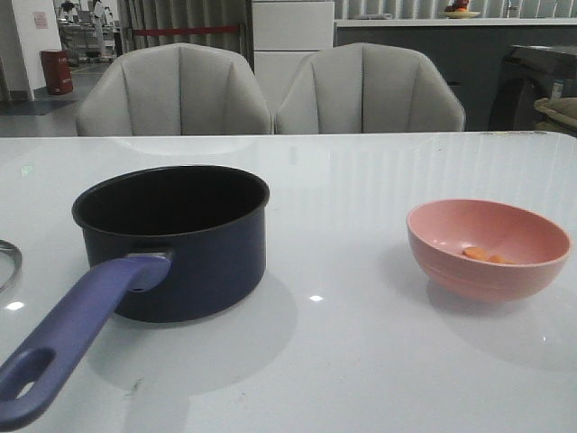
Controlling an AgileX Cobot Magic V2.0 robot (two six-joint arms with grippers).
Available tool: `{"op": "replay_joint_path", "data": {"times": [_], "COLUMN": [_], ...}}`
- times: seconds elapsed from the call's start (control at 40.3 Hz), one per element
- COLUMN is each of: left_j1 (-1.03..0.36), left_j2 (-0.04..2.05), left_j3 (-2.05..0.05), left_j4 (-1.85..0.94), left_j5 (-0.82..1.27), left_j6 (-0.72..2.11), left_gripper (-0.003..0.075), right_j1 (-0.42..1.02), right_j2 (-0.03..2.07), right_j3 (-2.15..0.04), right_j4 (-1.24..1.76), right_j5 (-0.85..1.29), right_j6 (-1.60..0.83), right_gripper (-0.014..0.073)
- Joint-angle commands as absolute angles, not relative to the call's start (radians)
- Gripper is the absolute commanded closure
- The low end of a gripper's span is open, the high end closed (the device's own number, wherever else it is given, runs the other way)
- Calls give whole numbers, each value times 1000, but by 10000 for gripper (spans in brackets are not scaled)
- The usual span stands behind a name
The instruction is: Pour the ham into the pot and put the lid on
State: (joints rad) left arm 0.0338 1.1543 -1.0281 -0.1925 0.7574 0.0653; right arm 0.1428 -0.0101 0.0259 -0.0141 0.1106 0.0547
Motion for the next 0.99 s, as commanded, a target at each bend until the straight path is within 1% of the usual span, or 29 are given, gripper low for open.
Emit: {"op": "replay_joint_path", "data": {"times": [0.0, 0.099, 0.372, 0.745, 0.869, 0.968], "left_j1": [-11, -58, -96, -199, -213, -213], "left_j2": [1013, 876, 550, 236, 152, 129], "left_j3": [-981, -904, -680, -387, -333, -315], "left_j4": [-189, -171, -174, -156, -151, -122], "left_j5": [634, 599, 493, 269, 196, 150], "left_j6": [67, 67, 67, 67, 67, 67], "left_gripper": [115, 115, 115, 115, 116, 117], "right_j1": [137, 137, 137, 137, 137, 137], "right_j2": [-29, -29, -29, -28, -28, -28], "right_j3": [36, 36, 36, 36, 36, 36], "right_j4": [-24, -24, -24, -24, -24, -24], "right_j5": [35, 35, 35, 35, 35, 35], "right_j6": [52, 52, 52, 52, 52, 52], "right_gripper": [442, 442, 442, 442, 442, 442]}}
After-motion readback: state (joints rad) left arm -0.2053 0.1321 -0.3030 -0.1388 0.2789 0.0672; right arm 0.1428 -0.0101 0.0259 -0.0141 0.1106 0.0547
